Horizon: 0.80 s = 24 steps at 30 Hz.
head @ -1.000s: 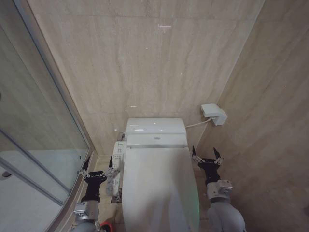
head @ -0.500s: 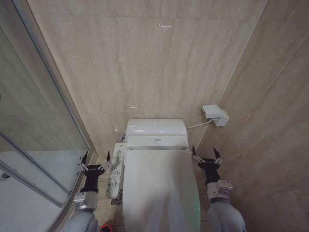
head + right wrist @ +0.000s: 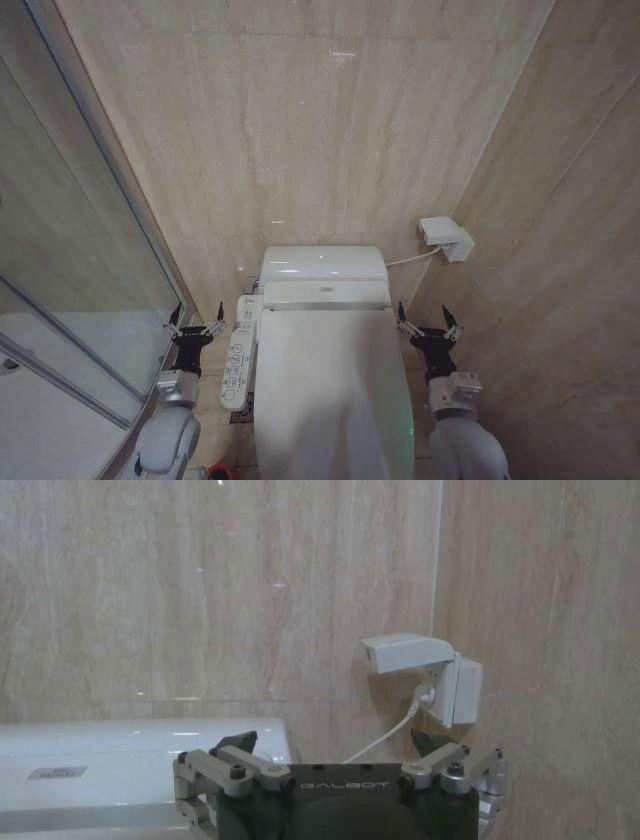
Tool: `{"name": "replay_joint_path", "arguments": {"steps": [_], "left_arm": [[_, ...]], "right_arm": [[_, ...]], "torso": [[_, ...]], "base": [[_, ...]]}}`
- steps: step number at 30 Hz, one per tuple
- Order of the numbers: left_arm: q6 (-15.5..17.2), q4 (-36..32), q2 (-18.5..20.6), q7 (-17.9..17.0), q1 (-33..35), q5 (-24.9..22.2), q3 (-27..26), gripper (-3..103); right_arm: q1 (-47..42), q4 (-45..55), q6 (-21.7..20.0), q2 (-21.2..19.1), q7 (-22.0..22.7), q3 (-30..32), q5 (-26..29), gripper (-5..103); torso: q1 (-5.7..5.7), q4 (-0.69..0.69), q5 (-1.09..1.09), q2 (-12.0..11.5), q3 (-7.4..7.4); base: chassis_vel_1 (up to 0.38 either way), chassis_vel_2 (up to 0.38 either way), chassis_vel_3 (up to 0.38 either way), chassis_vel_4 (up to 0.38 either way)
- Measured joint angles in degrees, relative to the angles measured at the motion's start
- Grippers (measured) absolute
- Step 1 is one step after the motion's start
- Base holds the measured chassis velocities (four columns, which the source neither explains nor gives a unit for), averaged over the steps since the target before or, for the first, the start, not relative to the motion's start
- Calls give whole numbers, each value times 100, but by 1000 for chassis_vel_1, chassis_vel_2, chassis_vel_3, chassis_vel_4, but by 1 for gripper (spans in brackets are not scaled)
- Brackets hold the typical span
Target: Open the toilet lid, clean the toilet bowl with a toilet brush, close the toilet lid, and flush.
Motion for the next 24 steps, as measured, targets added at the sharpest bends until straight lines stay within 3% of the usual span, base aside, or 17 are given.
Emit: {"name": "replay_joint_path", "arguments": {"steps": [10,20,21,24], "left_arm": [[-207,1326,479,466,-1439,-443,487,100],[-311,2197,652,908,-2290,-578,942,101],[-311,2308,667,1057,-2433,-643,1026,81],[-311,2388,679,1188,-2580,-677,1144,81]], "right_arm": [[0,0,0,0,0,0,0,100],[0,0,0,0,0,0,0,100],[0,0,0,0,0,0,0,100],[0,0,0,0,0,0,0,100]], "torso": [[0,0,0,0,0],[0,2,2,0,0],[1,2,0,0,0],[1,-1,2,0,0]], "base": [[0,0,0,0],[0,0,0,0],[0,0,0,0],[0,0,0,0]]}}
